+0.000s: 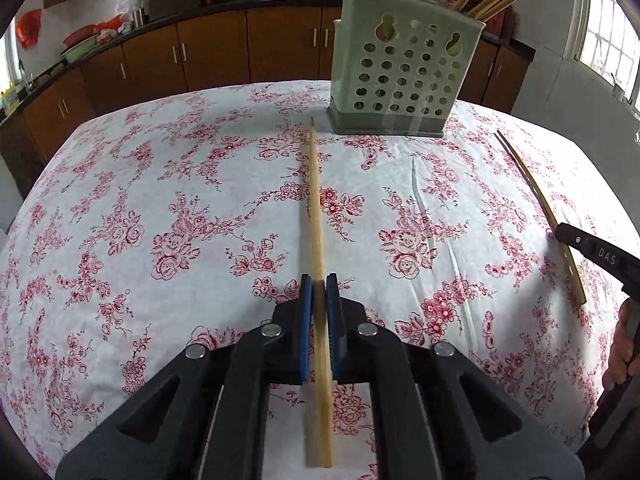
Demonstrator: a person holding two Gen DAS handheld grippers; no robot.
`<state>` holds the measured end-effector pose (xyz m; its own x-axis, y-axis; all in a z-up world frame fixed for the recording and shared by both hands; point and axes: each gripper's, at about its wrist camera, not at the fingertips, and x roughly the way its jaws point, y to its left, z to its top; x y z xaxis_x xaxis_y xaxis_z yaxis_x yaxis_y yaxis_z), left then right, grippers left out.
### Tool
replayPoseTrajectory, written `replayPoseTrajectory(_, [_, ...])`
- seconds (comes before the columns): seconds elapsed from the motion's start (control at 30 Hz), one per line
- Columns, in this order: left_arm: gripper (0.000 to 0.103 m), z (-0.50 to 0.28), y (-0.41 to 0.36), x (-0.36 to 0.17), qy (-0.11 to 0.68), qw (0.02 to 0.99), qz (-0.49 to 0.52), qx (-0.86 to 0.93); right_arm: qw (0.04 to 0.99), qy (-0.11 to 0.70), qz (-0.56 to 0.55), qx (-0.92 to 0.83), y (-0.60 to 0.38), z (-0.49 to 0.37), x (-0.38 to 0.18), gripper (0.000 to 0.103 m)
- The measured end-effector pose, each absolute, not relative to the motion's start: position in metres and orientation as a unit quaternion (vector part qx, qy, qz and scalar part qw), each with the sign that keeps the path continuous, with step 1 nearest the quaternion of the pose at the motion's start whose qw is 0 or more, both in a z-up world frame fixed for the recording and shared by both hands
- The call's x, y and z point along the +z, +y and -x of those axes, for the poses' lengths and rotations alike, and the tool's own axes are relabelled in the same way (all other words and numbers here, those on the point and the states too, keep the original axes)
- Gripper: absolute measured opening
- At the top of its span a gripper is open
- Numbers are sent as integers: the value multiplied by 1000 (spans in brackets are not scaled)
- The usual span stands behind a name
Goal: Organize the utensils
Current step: 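Close the right gripper on a chopstick while the left gripper grasps the last one, then lift both chopsticks off the cloth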
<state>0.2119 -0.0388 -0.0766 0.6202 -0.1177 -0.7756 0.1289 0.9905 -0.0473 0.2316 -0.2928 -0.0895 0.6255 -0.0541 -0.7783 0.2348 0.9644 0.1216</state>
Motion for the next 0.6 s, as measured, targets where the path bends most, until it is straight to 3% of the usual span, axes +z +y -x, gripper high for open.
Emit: replayPoseTrajectory(0.6, [8, -273, 18, -79, 424, 905, 15, -11, 904, 424, -54, -29, -253, -245, -90, 8])
